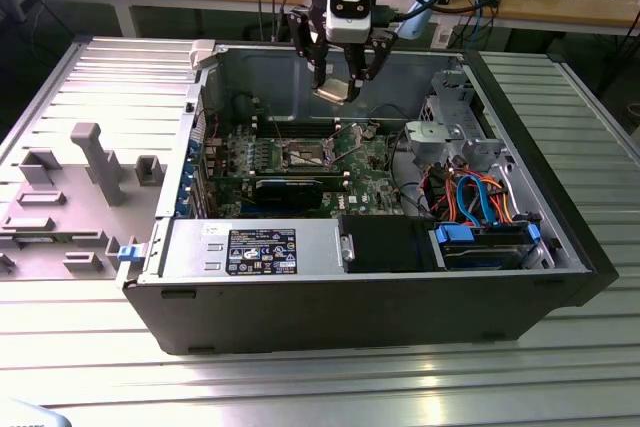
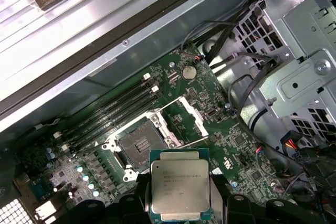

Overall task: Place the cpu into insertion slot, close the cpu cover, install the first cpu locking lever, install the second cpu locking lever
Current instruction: 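Place the cpu into insertion slot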

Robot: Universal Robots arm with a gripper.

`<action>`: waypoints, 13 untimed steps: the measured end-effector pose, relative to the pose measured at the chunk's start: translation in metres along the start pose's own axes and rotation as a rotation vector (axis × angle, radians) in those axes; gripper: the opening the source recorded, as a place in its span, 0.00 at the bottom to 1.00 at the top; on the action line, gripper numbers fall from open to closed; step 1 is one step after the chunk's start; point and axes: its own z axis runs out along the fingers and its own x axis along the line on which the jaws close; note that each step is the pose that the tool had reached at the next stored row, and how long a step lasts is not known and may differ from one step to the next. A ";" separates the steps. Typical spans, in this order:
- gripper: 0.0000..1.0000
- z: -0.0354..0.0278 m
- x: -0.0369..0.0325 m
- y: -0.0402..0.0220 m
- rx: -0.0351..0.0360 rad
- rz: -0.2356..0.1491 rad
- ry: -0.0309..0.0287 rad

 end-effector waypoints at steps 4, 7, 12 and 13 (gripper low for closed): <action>0.55 0.0000 0.0000 0.0000 0.0019 0.000 -0.0012; 0.55 0.0000 0.0000 0.0000 0.0033 0.000 -0.0021; 0.55 0.0000 0.0000 0.0000 0.0049 0.001 -0.0032; 0.55 0.0000 0.0000 0.0000 0.0054 0.001 -0.0034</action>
